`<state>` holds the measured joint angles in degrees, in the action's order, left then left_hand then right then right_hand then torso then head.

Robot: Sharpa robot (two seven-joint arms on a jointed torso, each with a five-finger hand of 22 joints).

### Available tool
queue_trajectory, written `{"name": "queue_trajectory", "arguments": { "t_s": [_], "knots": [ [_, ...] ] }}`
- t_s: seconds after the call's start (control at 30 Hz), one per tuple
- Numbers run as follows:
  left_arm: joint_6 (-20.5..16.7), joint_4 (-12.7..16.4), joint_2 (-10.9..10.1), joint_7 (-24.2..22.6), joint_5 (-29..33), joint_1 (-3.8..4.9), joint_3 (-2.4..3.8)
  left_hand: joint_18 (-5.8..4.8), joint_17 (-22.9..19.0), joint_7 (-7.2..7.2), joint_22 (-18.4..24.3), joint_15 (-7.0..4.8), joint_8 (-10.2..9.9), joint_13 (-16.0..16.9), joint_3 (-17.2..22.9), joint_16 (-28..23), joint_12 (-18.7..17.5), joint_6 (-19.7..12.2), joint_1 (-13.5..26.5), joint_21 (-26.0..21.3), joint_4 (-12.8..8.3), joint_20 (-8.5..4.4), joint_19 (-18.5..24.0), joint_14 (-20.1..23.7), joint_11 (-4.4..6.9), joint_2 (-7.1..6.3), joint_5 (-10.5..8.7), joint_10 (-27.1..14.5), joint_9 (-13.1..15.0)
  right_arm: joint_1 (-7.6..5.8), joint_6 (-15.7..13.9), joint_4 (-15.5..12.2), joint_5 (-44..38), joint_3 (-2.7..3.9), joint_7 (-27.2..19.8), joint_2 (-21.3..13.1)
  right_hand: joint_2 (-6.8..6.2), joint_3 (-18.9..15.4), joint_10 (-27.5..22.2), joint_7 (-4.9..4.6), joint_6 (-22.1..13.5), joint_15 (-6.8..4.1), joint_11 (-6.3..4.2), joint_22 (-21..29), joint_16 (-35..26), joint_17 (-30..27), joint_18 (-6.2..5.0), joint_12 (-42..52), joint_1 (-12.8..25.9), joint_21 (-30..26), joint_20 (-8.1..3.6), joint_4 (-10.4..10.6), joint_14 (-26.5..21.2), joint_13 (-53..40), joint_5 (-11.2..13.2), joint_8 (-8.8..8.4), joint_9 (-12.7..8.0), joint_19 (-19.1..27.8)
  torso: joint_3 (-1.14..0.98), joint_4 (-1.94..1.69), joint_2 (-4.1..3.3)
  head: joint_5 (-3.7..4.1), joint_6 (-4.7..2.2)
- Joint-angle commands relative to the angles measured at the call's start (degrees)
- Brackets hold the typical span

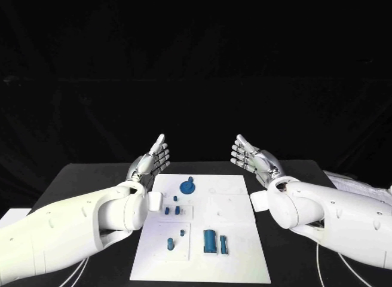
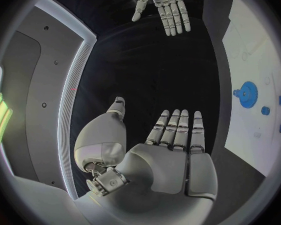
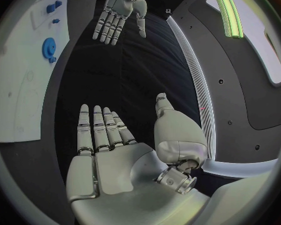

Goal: Assemble the parts on the task board

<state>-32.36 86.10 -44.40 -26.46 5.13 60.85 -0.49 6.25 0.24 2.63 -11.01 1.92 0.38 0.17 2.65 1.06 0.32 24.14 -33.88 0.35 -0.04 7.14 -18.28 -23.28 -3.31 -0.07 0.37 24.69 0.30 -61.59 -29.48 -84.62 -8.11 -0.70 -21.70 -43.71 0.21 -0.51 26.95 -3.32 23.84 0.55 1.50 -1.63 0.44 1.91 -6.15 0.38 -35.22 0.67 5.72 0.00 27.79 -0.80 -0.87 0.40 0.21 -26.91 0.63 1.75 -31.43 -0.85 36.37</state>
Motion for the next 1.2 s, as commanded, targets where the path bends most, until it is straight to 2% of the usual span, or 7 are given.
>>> {"name": "queue_trajectory", "arguments": {
  "t_s": [0.03,0.07,0.1,0.17,0.2,1.1,1.2],
  "knots": [
    [-9.52,2.28,-0.15,-2.91,-4.31,-0.39,0.3,-1.87,-0.24,-2.63,3.61,-1.92,-0.38,-0.17,-2.65,-1.06,-0.32,-7.9,11.09,-0.35,0.04,-2.33,5.98,7.63,3.31,0.07,-0.37,-8.06,-0.3,0.7,-10.77,-2.66,6.04,0.34,-6.26,-0.55,-0.21,0.51,-8.86,3.32,-7.83,-0.55,-1.5,1.63,-0.44,-1.91,1.85,-0.38,11.58,-0.67,-5.72,0.0,-9.14,0.8,0.87,-0.4,-0.21,8.84,-0.58,-1.6,0.23,0.75,-1.75],
    [-10.18,2.75,-0.19,-3.04,-4.55,-0.48,0.36,-6.25,-0.24,-2.63,3.89,-1.92,-0.38,-0.17,-2.65,-1.06,-0.32,-8.54,11.98,-0.35,0.04,-2.52,6.46,8.23,3.31,0.07,-0.37,-8.73,-0.3,0.87,-11.66,-3.28,6.52,0.42,-6.69,-0.65,-0.21,0.51,-9.56,3.32,-8.48,-0.55,-1.5,1.63,-0.44,-1.91,1.91,-0.38,12.51,-0.67,-5.72,0.0,-9.87,0.8,0.87,-0.4,-0.21,9.54,-0.61,-1.69,0.24,0.81,-1.89],
    [-10.74,3.14,-0.23,-3.14,-4.75,-0.55,0.4,-6.25,-0.24,-2.63,4.09,-1.92,-0.38,-0.17,-2.65,-1.06,-0.32,-8.97,12.58,-0.35,0.04,-2.64,6.78,8.63,3.31,0.07,-0.37,-9.16,-0.3,1.02,-12.45,-3.82,6.94,0.5,-7.06,-0.74,-0.21,0.51,-9.99,3.32,-8.86,-0.55,-1.5,1.63,-0.44,-1.91,6.15,-0.38,13.07,-0.67,-5.72,0.0,-10.31,0.8,0.87,-0.4,-0.21,9.97,-0.63,-1.74,0.25,0.84,-1.97],
    [-11.47,3.65,-0.27,-3.28,-5.02,-0.65,0.47,-6.25,-0.24,-2.63,4.65,-1.92,-0.38,-0.17,-2.65,-1.06,-0.32,-10.21,14.3,-0.35,0.04,-3.0,7.71,9.84,3.31,0.07,-0.37,-10.41,-0.3,1.24,-13.62,-4.63,7.57,0.61,-7.61,-0.87,-0.21,0.51,-11.37,3.32,-10.07,-0.55,-1.5,1.63,-0.44,-1.91,6.15,-0.38,14.87,-0.67,-5.72,0.0,-11.73,0.8,0.87,-0.4,-0.21,11.37,-0.63,-1.75,0.25,0.85,-1.99],
    [-11.67,3.79,-0.28,-3.32,-5.09,-0.68,0.48,-6.25,-0.24,-2.63,4.88,-1.92,-0.38,-0.17,-2.65,-1.06,-0.32,-10.74,15.06,-0.35,0.04,-7.14,8.12,10.35,3.31,0.07,-0.37,-10.96,-0.3,1.32,-14.04,-4.92,7.79,0.65,-7.81,-0.92,-0.21,0.51,-12.02,3.32,-10.64,-0.55,-1.5,1.63,-0.44,-1.91,6.15,-0.38,15.71,-0.67,-5.72,0.0,-12.4,0.8,0.87,-0.4,-0.21,12.01,-0.63,-1.75,0.25,0.85,-1.99],
    [-11.76,3.86,-0.29,-3.33,-5.13,-0.69,0.49,-6.25,-0.24,-2.63,11.01,-1.92,-0.38,-0.17,-2.65,-1.06,-0.32,-19.58,27.4,-0.35,0.04,-7.14,18.28,18.84,3.31,0.07,-0.37,-20.02,-0.3,1.43,-14.64,-5.33,8.11,0.7,-8.09,-0.99,-0.21,0.51,-21.97,3.32,-19.33,-0.55,-1.5,1.63,-0.44,-1.91,6.15,-0.38,28.68,-0.67,-5.72,0.0,-22.72,0.8,0.87,-0.4,-0.21,21.88,-0.63,-1.75,0.25,0.85,-1.99],
    [-11.76,3.86,-0.29,-3.33,-5.13,-0.69,0.49,-6.25,-0.24,-2.63,11.01,-1.92,-0.38,-0.17,-2.65,-1.06,-0.32,-20.01,28.15,-0.35,0.04,-7.14,18.28,23.28,3.31,0.07,-0.37,-20.5,-0.3,1.43,-14.64,-5.33,8.11,0.7,-8.09,-0.99,-0.21,0.51,-26.95,3.32,-23.84,-0.55,-1.5,1.63,-0.44,-1.91,6.15,-0.38,35.22,-0.67,-5.72,0.0,-27.79,0.8,0.87,-0.4,-0.21,26.91,-0.63,-1.75,0.25,0.85,-1.99]
  ]
}}
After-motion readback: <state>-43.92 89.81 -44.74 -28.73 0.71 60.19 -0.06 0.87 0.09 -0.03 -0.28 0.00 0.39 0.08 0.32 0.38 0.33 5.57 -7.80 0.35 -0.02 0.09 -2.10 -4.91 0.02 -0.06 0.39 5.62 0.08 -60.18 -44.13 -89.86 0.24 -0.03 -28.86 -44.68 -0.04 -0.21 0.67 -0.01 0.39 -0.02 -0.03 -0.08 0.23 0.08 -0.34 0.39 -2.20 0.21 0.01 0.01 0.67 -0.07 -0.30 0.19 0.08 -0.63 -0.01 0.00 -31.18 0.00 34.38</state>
